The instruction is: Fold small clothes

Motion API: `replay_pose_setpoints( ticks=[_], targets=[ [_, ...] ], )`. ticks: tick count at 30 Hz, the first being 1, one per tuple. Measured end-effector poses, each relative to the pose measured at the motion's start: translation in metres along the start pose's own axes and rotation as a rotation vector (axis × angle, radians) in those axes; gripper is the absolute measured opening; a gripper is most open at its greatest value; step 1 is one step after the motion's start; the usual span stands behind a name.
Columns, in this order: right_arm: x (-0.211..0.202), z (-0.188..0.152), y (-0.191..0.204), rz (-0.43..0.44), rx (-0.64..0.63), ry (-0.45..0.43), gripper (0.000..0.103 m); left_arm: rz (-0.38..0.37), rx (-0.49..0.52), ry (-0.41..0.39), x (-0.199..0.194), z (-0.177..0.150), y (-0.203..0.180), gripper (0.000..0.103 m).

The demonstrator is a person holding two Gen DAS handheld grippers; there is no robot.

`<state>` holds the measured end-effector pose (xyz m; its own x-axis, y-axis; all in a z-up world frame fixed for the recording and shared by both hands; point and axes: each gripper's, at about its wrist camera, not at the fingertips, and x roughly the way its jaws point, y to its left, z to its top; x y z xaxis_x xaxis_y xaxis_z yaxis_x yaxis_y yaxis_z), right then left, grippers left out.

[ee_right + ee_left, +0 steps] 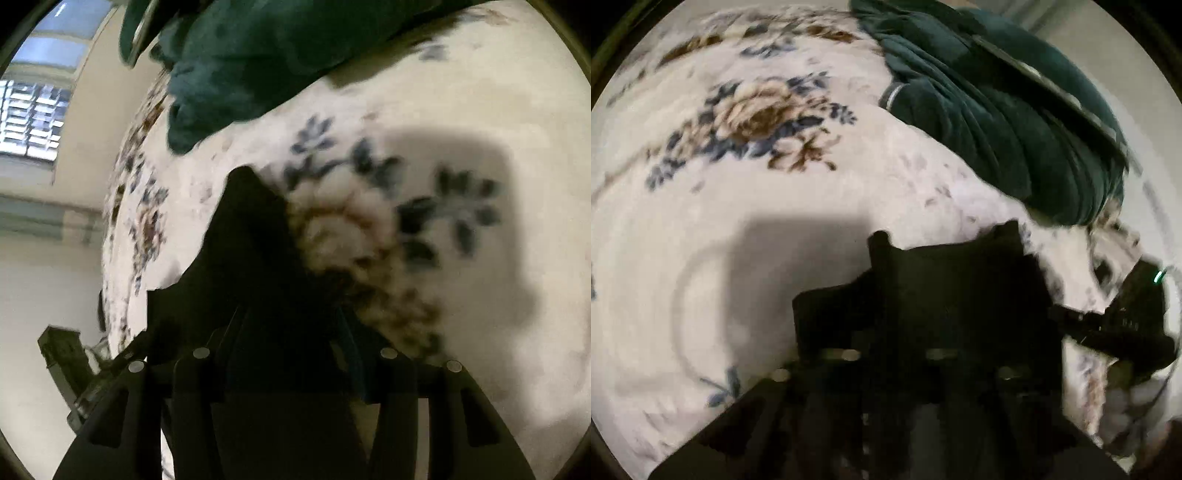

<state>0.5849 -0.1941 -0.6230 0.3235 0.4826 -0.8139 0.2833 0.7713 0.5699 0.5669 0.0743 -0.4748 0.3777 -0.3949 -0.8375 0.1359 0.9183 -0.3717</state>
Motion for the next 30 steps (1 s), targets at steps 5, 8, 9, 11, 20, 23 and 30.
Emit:
replay_pose_setpoints(
  ticks=[5, 8, 9, 11, 20, 23, 30],
  targets=[
    [-0.021, -0.009, 0.034, -0.09, -0.173, -0.067, 0.007, -0.04, -0.072, -0.108, -0.046, -0.005, 0.008, 0.004],
    [-0.036, -0.002, 0.046, -0.088, -0.204, -0.105, 0.007, -0.022, -0.116, -0.096, -0.04, 0.009, 0.019, 0.004],
    [-0.032, 0.005, 0.05, -0.085, -0.209, -0.099, 0.006, -0.01, -0.128, -0.071, -0.029, 0.016, 0.026, 0.004],
    [-0.021, 0.017, 0.054, -0.1, -0.21, -0.078, 0.006, 0.003, -0.152, 0.012, -0.001, 0.024, 0.041, 0.006],
    [-0.012, 0.003, 0.045, -0.183, -0.241, 0.043, 0.052, -0.177, -0.349, 0.042, -0.042, -0.041, 0.062, 0.056],
    [-0.03, -0.03, 0.033, -0.139, -0.232, 0.084, 0.052, -0.116, -0.232, 0.101, -0.046, -0.074, 0.033, 0.056],
    [-0.025, -0.08, -0.018, -0.167, -0.178, 0.184, 0.053, -0.008, -0.426, 0.101, -0.064, -0.124, 0.089, 0.056]
  ],
)
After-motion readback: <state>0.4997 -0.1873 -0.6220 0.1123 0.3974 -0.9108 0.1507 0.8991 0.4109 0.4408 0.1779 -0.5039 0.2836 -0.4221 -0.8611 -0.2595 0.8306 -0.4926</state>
